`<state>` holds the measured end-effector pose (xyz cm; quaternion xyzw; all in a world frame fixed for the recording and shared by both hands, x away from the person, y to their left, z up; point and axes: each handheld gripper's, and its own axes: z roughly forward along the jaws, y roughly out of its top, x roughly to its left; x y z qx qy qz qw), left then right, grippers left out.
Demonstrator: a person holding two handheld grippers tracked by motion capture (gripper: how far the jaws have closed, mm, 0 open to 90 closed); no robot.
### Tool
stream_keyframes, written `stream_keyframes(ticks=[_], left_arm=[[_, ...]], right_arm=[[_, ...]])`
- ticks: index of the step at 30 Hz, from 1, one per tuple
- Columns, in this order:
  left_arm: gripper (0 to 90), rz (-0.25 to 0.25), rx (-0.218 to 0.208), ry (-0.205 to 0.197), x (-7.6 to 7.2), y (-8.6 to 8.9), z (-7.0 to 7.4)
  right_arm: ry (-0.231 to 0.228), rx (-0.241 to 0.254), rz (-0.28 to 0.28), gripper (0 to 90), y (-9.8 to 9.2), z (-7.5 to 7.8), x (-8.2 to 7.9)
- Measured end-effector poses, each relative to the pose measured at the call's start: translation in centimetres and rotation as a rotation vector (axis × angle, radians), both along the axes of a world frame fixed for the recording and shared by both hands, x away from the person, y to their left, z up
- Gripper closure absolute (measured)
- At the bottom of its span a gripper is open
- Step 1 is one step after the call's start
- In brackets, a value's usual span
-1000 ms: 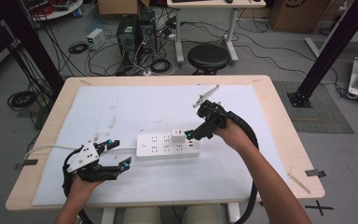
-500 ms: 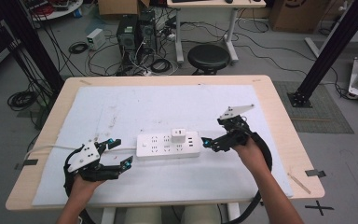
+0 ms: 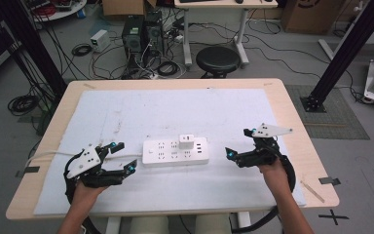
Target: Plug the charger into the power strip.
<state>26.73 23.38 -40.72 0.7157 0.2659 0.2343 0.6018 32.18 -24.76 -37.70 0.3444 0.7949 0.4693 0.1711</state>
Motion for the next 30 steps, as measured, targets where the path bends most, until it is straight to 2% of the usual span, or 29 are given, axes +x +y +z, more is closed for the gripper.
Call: stream_keyframes(ticks=[7,16,30], left_arm=[[24.9,0.018,-0.027,0.002,0.3,0.4,-0.3],[24.9,0.022,-0.041,0.003,0.5,0.3,-0.4],[24.9,0.026,-0.037,0.008,0.7,0.3,-0.4]], right_arm=[[-0.025,0.038,-0.026,1.0,-1.4,-1.8,-1.1],[-0.048,0.082,-0.053,1.0,-2.4,-2.9,-1.9],[-0.047,0.083,-0.060,1.0,-2.8,-3.4,-2.0]])
